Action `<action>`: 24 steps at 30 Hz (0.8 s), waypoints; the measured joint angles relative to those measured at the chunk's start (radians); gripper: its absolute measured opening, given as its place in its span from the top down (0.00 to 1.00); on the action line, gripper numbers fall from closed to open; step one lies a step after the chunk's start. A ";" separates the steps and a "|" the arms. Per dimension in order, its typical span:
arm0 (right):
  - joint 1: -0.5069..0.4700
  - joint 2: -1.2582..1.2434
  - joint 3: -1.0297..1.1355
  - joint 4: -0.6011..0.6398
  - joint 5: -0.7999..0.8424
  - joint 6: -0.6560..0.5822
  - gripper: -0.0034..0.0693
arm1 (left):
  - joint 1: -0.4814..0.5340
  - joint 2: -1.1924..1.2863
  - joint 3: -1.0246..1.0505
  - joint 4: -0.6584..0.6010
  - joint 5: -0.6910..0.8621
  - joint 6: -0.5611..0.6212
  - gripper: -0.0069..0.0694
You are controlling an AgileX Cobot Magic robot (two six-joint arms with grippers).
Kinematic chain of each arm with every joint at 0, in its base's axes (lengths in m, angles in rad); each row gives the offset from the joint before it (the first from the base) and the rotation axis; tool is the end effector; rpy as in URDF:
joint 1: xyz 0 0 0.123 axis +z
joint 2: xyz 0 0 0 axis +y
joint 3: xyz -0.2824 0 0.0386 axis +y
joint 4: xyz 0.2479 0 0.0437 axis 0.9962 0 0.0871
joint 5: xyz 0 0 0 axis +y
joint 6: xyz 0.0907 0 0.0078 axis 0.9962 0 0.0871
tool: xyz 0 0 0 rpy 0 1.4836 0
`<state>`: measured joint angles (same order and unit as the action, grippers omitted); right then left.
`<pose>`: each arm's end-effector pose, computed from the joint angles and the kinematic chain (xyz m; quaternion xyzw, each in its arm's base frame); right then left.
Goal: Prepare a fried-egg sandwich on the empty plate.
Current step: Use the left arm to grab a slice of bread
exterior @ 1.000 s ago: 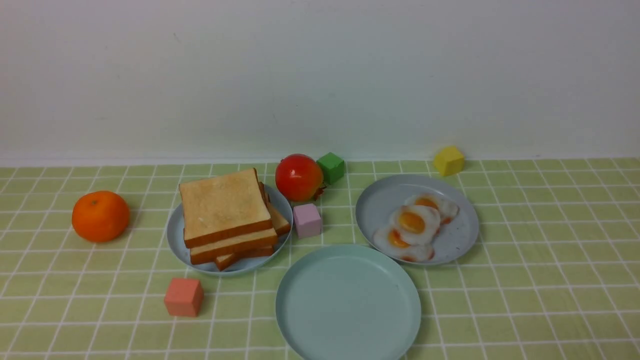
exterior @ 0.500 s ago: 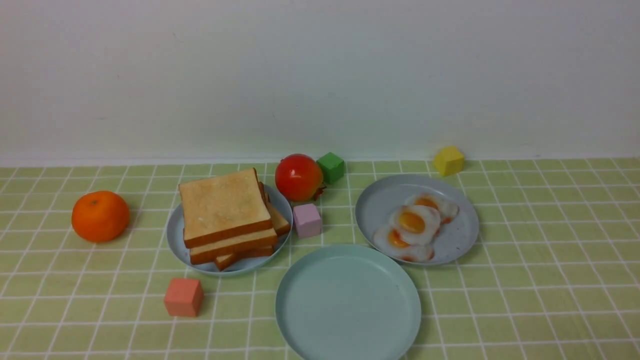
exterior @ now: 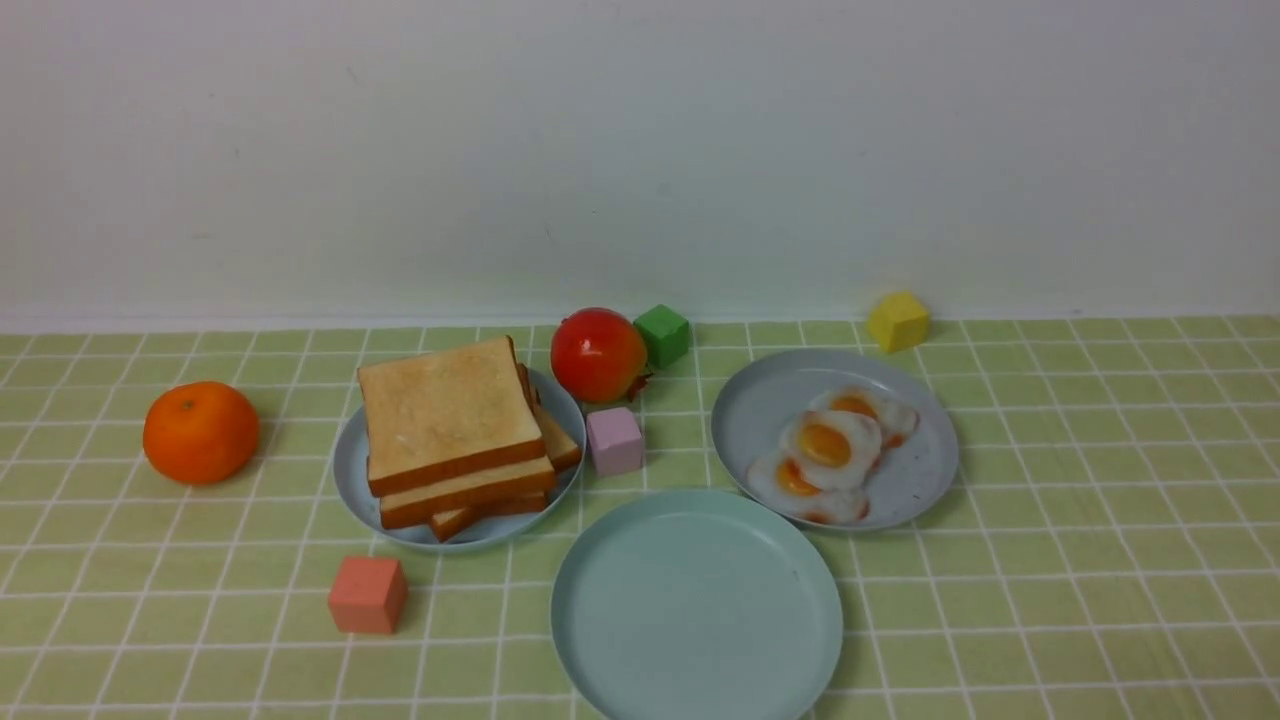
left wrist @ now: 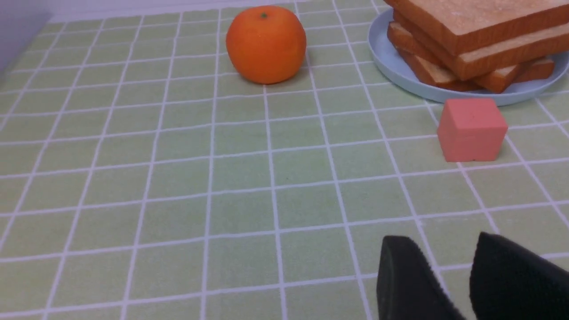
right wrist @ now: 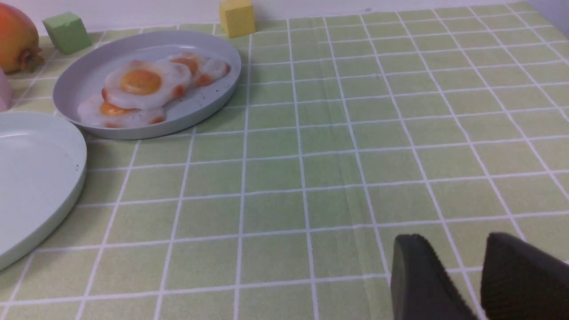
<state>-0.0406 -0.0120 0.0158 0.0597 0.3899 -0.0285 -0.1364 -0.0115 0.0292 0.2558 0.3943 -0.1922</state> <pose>0.0520 0.0000 0.1734 0.0204 0.8063 0.0050 0.5911 0.0527 0.0017 0.1696 0.0446 0.8071 0.0124 0.5887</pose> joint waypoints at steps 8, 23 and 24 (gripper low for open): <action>0.000 0.000 0.011 0.000 -0.138 0.000 0.62 | 0.000 0.000 0.000 0.073 -0.206 0.002 0.60; 0.000 0.000 0.011 0.005 -0.509 0.028 0.62 | 0.000 0.000 0.001 0.073 -0.587 -0.046 0.60; 0.000 0.000 0.011 0.013 -0.547 0.054 0.62 | 0.000 0.000 0.001 0.056 -0.626 -0.092 0.60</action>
<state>-0.0406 -0.0120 0.0272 0.0729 -0.1568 0.0253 -0.1364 -0.0115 0.0302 0.3113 -0.2314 -0.2845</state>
